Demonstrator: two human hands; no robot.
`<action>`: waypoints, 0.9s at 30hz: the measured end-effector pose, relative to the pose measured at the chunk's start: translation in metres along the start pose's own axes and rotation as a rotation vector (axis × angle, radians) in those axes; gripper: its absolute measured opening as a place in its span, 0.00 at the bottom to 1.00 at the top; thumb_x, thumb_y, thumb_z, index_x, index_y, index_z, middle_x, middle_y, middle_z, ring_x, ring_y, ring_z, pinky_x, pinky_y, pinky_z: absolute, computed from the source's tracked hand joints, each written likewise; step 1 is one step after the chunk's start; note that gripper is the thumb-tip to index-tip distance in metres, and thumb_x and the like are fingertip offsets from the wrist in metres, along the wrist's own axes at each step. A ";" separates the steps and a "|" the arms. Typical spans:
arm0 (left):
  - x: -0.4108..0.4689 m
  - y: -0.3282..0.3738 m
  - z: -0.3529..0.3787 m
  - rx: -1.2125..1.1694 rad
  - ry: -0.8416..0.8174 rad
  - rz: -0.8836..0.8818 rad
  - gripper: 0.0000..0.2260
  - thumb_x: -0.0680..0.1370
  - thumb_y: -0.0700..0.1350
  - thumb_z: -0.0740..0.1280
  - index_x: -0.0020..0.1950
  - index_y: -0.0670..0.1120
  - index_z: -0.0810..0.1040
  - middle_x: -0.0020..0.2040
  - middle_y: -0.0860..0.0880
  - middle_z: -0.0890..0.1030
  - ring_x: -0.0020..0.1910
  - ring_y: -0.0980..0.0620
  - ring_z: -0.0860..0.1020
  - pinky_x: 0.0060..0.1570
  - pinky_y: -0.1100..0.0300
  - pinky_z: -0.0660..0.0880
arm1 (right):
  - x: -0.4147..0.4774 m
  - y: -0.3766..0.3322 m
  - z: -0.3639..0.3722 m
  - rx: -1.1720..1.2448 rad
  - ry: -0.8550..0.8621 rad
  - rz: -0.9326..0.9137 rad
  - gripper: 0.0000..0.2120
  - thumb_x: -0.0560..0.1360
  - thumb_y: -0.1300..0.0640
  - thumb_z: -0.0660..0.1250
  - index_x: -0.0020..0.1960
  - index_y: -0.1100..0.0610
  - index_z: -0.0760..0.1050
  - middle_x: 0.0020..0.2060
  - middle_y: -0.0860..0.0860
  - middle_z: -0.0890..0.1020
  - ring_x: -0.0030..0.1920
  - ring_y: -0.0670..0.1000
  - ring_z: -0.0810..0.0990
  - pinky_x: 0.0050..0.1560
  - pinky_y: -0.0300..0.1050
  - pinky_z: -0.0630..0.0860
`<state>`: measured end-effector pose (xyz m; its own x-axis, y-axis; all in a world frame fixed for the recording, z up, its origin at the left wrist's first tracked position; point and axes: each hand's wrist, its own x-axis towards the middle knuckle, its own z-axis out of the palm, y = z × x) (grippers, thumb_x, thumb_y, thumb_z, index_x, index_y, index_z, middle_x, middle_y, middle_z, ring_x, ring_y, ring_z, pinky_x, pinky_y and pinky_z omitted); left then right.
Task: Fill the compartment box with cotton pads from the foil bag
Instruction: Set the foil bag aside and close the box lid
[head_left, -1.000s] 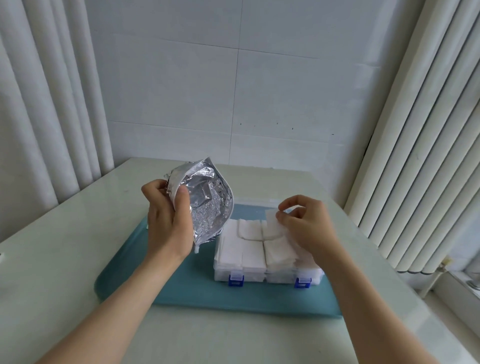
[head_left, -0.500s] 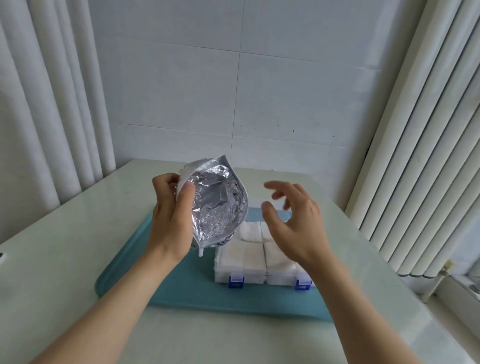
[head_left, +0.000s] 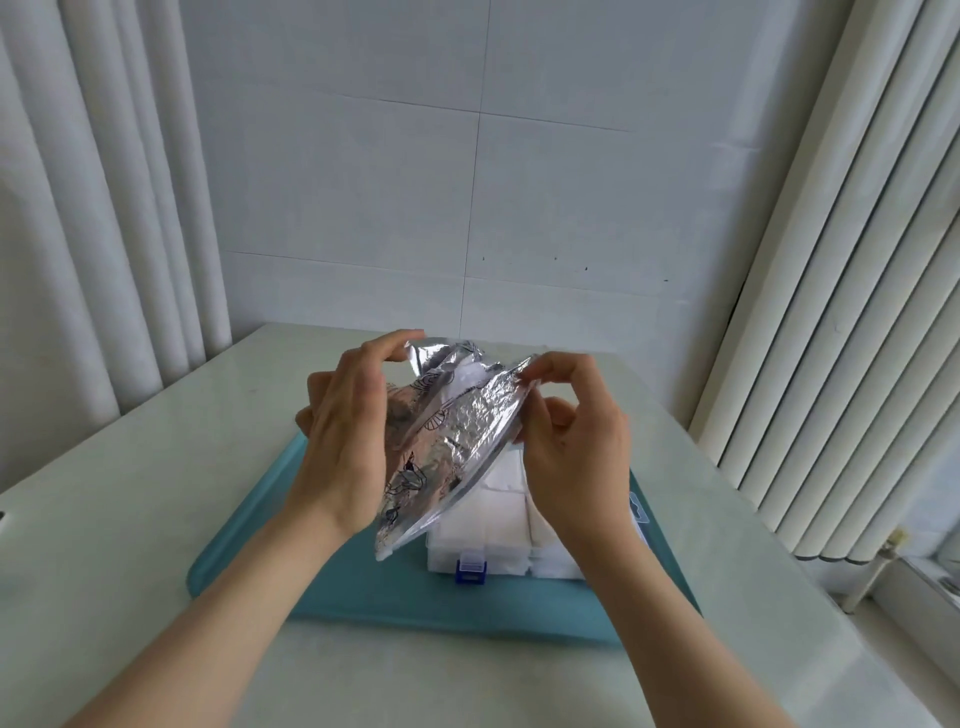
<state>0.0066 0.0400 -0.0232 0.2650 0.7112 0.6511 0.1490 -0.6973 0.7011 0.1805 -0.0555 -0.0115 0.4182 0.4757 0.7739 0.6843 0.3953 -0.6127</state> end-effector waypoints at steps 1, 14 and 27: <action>0.002 0.001 -0.001 -0.020 0.027 -0.035 0.26 0.82 0.68 0.39 0.69 0.71 0.72 0.59 0.68 0.75 0.64 0.56 0.68 0.67 0.50 0.64 | 0.001 -0.001 -0.001 0.023 0.023 0.026 0.12 0.81 0.70 0.66 0.52 0.53 0.77 0.47 0.46 0.83 0.32 0.53 0.84 0.31 0.51 0.79; 0.011 -0.006 -0.011 0.228 0.117 -0.065 0.22 0.75 0.79 0.52 0.48 0.70 0.80 0.58 0.59 0.75 0.61 0.50 0.64 0.54 0.54 0.56 | 0.003 -0.001 -0.003 0.097 0.095 0.207 0.18 0.84 0.68 0.60 0.57 0.46 0.79 0.46 0.53 0.79 0.32 0.54 0.86 0.33 0.61 0.83; 0.019 -0.023 -0.019 0.241 0.483 0.083 0.11 0.89 0.46 0.59 0.56 0.40 0.75 0.46 0.48 0.81 0.40 0.45 0.76 0.42 0.57 0.65 | -0.002 0.004 0.005 -0.006 -0.102 0.174 0.20 0.79 0.70 0.64 0.53 0.47 0.86 0.40 0.48 0.84 0.37 0.53 0.82 0.37 0.49 0.79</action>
<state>-0.0100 0.0718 -0.0214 -0.1738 0.5735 0.8005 0.3756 -0.7128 0.5923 0.1790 -0.0508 -0.0166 0.4677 0.6136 0.6362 0.6106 0.2961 -0.7345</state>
